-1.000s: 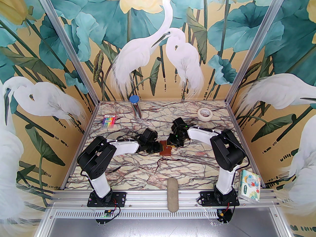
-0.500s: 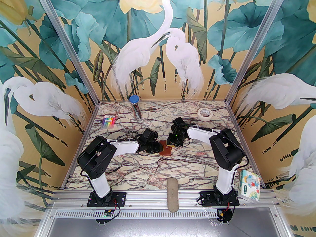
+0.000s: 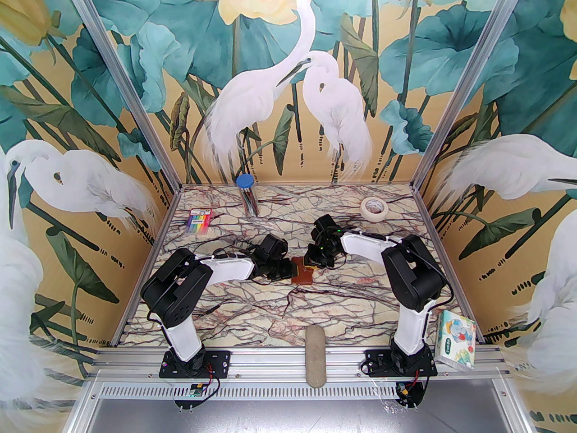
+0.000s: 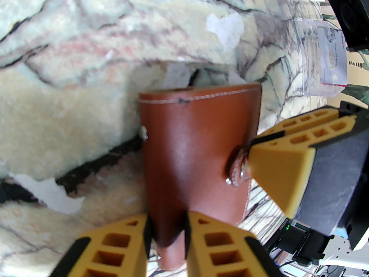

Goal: Put the credit cards into the card holder

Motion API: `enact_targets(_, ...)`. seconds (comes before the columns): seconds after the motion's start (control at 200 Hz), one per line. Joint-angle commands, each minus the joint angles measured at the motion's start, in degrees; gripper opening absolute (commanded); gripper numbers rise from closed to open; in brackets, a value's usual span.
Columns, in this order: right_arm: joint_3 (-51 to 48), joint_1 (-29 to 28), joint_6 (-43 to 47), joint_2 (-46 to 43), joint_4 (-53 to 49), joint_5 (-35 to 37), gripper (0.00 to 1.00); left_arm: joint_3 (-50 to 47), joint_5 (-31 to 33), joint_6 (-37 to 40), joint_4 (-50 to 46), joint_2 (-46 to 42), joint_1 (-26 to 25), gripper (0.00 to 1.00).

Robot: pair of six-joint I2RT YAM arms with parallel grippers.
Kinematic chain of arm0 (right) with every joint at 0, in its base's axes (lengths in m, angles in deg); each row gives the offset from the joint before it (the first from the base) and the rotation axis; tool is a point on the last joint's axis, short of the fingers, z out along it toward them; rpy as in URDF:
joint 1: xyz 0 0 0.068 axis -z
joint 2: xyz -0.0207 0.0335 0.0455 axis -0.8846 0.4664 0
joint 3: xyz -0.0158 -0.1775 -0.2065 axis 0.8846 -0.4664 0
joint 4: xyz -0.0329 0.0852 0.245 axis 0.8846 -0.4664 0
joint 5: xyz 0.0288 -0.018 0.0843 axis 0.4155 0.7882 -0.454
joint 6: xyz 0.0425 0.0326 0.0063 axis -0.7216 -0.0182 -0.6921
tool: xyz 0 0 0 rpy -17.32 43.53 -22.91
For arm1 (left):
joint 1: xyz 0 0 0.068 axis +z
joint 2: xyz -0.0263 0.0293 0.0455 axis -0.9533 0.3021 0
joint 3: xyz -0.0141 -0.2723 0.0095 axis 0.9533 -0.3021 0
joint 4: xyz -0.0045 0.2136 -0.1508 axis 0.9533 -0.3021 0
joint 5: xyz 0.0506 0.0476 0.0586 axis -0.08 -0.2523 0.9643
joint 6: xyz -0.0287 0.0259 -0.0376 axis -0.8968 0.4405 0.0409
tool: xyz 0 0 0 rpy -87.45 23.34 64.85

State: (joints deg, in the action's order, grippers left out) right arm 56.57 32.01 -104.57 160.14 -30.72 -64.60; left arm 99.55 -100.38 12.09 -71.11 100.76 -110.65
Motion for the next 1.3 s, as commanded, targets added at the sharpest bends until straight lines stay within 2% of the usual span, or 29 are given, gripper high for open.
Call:
enact_targets(0.0, 0.7, -0.7, 1.8, 1.2, -2.1, -0.6, 0.17, -1.0, 0.8, 0.8, -0.3, 6.2, -1.1, 0.27)
enact_targets(0.51, 3.7, -0.6, 1.2, 3.0, -3.8, 0.3, 0.17, -0.9, 0.8, 0.8, -0.4, 6.2, -1.1, 0.27)
enact_targets(0.855, 5.2, -0.6, 1.5, 5.0, -5.9, 0.7, 0.20, -0.9, 0.7, 0.8, -0.3, 6.3, -1.1, 0.27)
enact_targets(1.02, 5.7, -0.6, 1.5, 5.2, -6.6, 0.9, 0.25, -0.9, 0.6, 0.8, -0.3, 6.4, -1.1, 0.27)
enact_targets(1.295, 6.7, -0.7, 1.8, 5.5, -8.5, 3.1, 0.23, -0.9, 0.6, 0.9, -0.3, 6.4, -1.1, 0.27)
